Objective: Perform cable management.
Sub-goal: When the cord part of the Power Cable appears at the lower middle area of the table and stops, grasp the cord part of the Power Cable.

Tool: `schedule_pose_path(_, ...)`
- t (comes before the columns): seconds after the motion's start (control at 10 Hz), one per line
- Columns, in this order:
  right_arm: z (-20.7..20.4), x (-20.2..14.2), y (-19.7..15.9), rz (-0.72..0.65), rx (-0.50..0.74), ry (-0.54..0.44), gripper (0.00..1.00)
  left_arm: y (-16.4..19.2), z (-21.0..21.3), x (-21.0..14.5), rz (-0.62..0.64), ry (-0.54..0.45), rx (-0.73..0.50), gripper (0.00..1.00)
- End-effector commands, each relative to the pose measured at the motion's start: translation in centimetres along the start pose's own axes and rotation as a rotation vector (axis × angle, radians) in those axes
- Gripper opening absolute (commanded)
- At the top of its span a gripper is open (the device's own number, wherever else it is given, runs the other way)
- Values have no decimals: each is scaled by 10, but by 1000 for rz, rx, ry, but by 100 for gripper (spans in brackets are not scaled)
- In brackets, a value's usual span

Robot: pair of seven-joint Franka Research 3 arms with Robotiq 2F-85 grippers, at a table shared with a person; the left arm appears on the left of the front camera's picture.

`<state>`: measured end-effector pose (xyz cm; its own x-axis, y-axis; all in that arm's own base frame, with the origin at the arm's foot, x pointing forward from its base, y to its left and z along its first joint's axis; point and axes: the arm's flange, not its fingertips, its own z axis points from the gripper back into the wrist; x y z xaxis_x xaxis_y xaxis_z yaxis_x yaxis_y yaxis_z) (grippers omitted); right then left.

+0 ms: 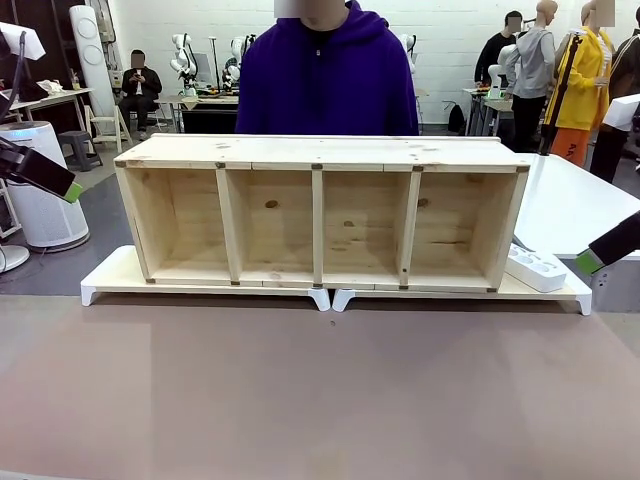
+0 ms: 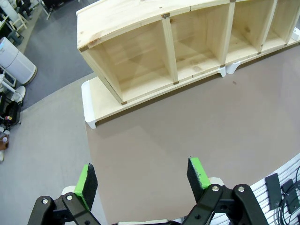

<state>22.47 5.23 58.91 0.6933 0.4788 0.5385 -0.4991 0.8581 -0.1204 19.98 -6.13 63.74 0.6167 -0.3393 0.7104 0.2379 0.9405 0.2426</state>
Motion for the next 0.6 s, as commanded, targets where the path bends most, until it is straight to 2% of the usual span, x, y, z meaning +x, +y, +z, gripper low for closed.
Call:
schedule_pose_path(0.0, -2, 1, 0, 2, 3, 5, 100, 3, -1, 2, -15, -13, -1, 100)
schedule_pose_path(0.5, -2, 1, 0, 2, 3, 5, 100, 3, -1, 2, -15, -13, -1, 100)
